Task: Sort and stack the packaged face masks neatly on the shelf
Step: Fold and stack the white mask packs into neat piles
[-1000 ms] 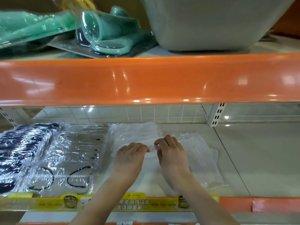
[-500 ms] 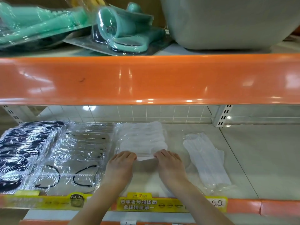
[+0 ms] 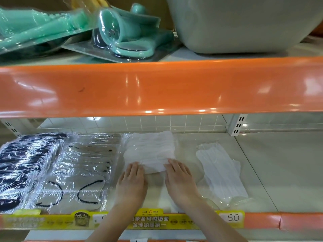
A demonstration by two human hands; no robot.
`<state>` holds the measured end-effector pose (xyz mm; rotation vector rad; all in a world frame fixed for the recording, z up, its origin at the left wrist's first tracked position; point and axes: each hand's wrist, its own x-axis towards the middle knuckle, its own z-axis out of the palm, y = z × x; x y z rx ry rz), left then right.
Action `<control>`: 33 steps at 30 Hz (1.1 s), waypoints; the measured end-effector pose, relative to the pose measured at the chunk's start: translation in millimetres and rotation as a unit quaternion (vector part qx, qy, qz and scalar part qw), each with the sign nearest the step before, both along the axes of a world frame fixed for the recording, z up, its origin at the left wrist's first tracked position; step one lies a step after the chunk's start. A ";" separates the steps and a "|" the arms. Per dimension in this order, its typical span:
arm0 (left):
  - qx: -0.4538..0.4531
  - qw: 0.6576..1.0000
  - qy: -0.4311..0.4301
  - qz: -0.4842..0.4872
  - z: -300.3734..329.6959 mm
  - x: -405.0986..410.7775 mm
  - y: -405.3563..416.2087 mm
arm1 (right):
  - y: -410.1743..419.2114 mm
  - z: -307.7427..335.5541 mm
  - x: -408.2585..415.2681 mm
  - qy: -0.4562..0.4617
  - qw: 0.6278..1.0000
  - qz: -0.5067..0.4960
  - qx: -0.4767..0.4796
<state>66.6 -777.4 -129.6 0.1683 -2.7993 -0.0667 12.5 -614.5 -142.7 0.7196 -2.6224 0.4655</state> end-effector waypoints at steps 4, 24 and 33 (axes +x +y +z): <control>0.014 1.000 -0.010 0.006 5.7 -5.3 -1.3 | 0.5 -2.8 3.1 -0.011 1.000 0.018 -0.009; 0.151 0.973 0.032 -0.173 18.3 -24.8 127.6 | 99.0 22.4 11.5 0.010 0.992 -0.107 -0.069; 0.160 0.956 -0.030 -0.244 13.1 -22.6 180.1 | 149.7 8.3 19.5 -0.081 0.967 -0.242 -0.013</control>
